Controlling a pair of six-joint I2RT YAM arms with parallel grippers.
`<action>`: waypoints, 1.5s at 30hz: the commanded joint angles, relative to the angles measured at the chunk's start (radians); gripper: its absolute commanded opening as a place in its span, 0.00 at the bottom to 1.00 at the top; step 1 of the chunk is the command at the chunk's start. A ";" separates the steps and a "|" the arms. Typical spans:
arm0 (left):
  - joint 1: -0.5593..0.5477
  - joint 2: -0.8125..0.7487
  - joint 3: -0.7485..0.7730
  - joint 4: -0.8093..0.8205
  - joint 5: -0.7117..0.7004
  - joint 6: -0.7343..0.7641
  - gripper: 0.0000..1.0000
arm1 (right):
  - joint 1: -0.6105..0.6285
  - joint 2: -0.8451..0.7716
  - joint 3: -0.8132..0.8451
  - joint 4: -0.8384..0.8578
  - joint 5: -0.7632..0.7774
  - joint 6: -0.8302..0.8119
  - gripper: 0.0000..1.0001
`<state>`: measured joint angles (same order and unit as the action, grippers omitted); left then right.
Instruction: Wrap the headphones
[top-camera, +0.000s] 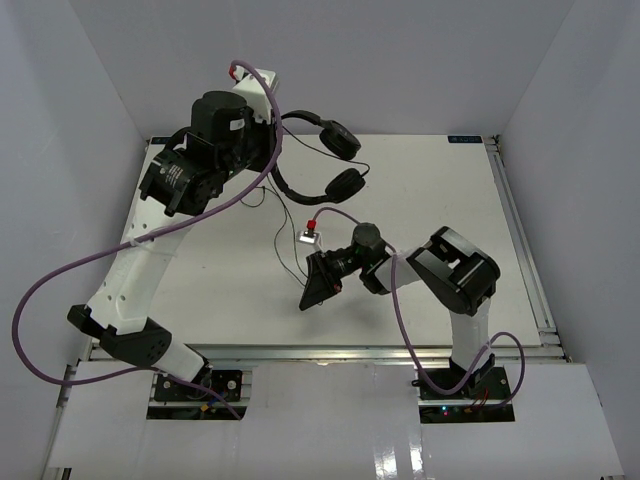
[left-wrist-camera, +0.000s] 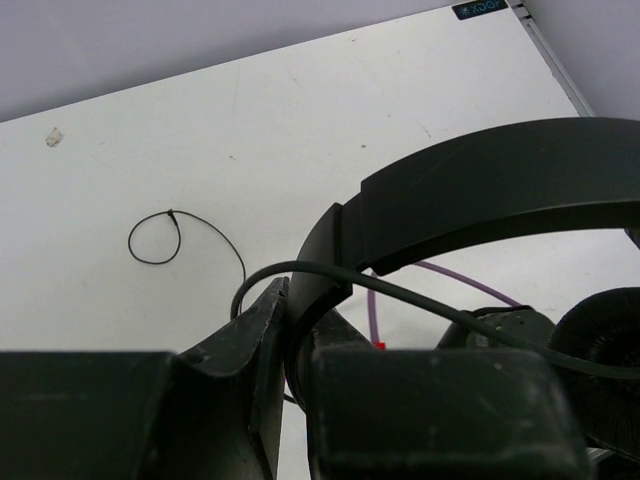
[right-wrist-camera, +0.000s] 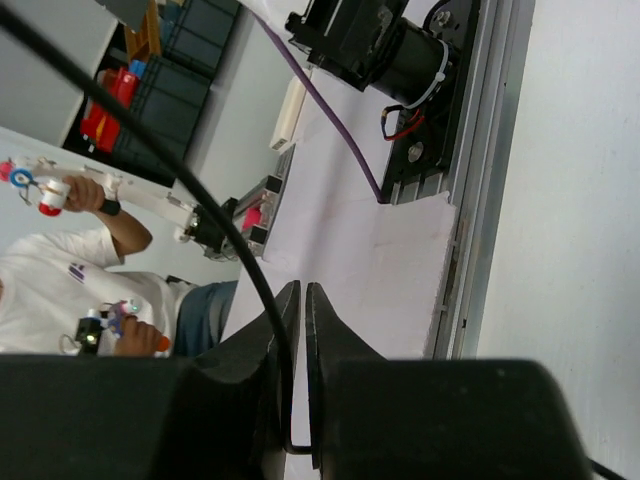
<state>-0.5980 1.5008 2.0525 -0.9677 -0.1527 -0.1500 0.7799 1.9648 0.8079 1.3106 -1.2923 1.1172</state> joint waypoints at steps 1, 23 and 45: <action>0.002 -0.055 0.016 0.017 -0.059 -0.007 0.00 | -0.031 -0.116 -0.054 0.439 -0.014 -0.116 0.10; 0.014 -0.090 -0.023 -0.013 -0.030 -0.034 0.00 | -0.507 -0.301 -0.109 0.575 0.010 0.008 0.08; 0.021 -0.157 -0.130 -0.043 -0.041 -0.034 0.00 | -0.804 -0.173 0.361 0.573 0.203 0.118 0.08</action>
<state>-0.5835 1.3954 1.9283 -1.0321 -0.1951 -0.1661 0.0324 1.7876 1.0891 1.3109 -1.1486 1.2051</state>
